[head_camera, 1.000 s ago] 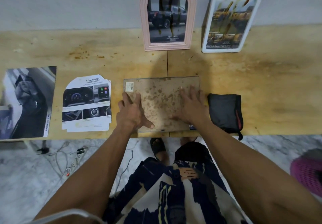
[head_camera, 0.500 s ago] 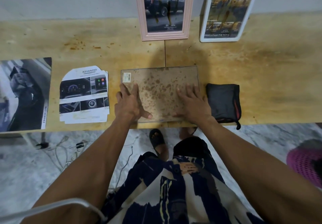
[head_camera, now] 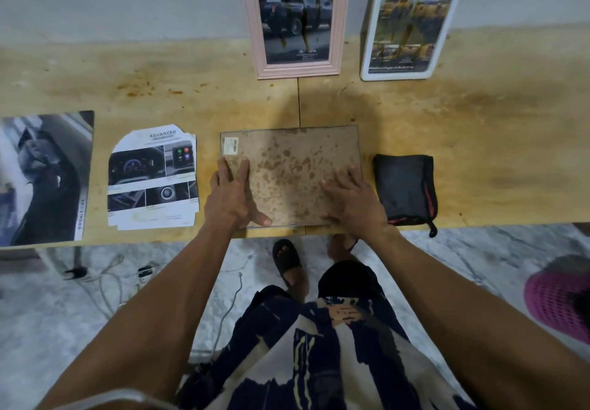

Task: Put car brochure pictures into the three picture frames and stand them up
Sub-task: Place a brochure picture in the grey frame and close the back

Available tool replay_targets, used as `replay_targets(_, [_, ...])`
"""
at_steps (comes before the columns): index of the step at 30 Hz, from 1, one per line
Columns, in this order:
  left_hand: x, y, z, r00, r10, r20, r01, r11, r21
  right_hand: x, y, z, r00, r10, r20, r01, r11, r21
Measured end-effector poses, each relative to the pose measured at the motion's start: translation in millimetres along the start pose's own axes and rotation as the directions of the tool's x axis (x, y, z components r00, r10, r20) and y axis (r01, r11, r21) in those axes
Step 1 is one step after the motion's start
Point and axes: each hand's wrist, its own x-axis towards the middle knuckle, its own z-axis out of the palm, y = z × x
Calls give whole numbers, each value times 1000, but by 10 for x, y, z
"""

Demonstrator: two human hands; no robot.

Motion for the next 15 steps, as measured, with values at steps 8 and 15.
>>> replay_targets(8, [-19, -196, 101, 966, -157, -206, 73, 928, -365, -24, 32, -159, 930, 289, -229, -158, 873, 460])
replay_targets(15, [-54, -260, 147, 928, -344, -145, 241, 848, -473, -24, -31, -96, 830, 552, -76, -376, 655, 655])
